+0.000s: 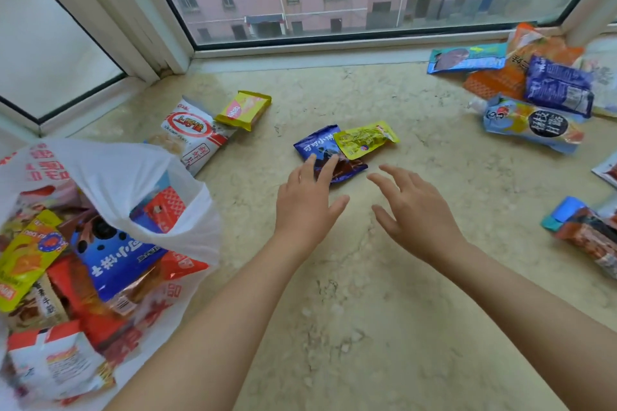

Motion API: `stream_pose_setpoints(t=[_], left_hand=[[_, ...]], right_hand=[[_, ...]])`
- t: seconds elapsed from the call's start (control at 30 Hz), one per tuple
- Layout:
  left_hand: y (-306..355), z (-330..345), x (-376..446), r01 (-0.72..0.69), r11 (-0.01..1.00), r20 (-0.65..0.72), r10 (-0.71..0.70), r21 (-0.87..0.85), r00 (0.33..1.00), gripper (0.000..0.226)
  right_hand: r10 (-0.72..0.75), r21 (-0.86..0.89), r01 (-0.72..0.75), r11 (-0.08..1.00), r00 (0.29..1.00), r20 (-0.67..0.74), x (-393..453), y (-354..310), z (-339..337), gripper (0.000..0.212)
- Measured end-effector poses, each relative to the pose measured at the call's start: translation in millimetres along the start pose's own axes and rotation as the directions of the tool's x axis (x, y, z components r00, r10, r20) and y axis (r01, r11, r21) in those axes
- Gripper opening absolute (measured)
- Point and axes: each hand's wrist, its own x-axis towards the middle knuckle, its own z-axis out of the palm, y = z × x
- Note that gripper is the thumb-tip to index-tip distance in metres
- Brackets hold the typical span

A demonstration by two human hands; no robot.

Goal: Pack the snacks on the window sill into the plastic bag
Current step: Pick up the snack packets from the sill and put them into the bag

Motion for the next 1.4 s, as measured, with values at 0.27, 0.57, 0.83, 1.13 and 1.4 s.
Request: stream_pose_setpoints(t=[0.27, 0.57, 0.83, 1.13, 1.4], left_hand=[[4.7, 21.5, 51.2, 0.089, 0.993, 0.119, -0.097, 0.076, 0.988, 0.061], [-25.2, 16.4, 36.0, 0.032, 0.999, -0.006, -0.032, -0.020, 0.999, 0.038], [-42.2, 14.9, 20.3, 0.149, 0.981, -0.018, -0.153, -0.124, 0.988, 0.057], [-30.0, 21.7, 7.2, 0.265, 0.933, -0.010, -0.276, -0.244, 0.961, 0.065], [-32.4, 19.7, -22.3, 0.242, 0.936, -0.036, -0.259, -0.255, 0.965, 0.063]], right_hand=[[0.121, -0.105, -0.101, 0.989, 0.971, 0.206, 66.0, 40.7, 18.0, 0.072], [0.122, -0.129, -0.090, 0.988, 0.956, 0.268, 86.5, 32.7, 19.3, 0.064], [0.229, -0.053, -0.224, 0.973, 0.963, 0.144, 60.7, 11.2, 30.4, 0.058], [0.170, 0.011, -0.174, 0.985, 0.974, 0.149, 62.3, 7.7, 34.9, 0.051], [0.284, 0.105, -0.301, 0.948, 0.947, 0.148, 44.4, -8.0, 29.4, 0.054]])
